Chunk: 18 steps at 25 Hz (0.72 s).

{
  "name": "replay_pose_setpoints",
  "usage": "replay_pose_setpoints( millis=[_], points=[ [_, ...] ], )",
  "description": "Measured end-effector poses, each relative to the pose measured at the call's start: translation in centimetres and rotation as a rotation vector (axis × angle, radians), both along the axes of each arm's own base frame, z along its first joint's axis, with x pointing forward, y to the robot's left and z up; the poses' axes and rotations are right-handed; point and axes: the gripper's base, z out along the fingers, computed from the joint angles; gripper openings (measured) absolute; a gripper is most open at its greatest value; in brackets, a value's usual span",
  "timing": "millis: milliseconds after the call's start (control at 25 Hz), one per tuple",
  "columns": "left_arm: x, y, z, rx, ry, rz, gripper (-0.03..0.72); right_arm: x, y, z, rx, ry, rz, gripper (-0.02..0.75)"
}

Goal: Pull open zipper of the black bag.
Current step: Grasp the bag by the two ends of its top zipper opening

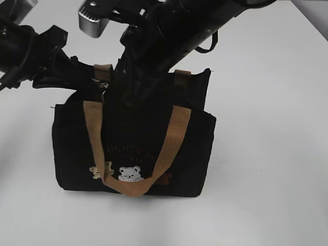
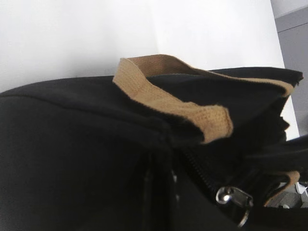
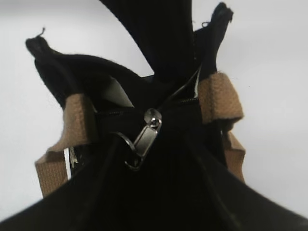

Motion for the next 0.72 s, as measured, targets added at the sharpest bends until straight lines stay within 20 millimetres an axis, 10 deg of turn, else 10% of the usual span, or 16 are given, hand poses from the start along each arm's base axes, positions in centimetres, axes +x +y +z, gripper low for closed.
replay_pose_setpoints(
  millis=[480,720],
  points=[
    [-0.07,-0.02,0.07,-0.003,0.001,-0.003,0.004,0.09,-0.10,-0.10,-0.034,-0.035,0.013,0.080],
    [-0.06,-0.04,0.09,-0.007,0.002,-0.001,0.004,0.10,-0.14,-0.13,-0.041,-0.039,0.016,0.076]
  ],
)
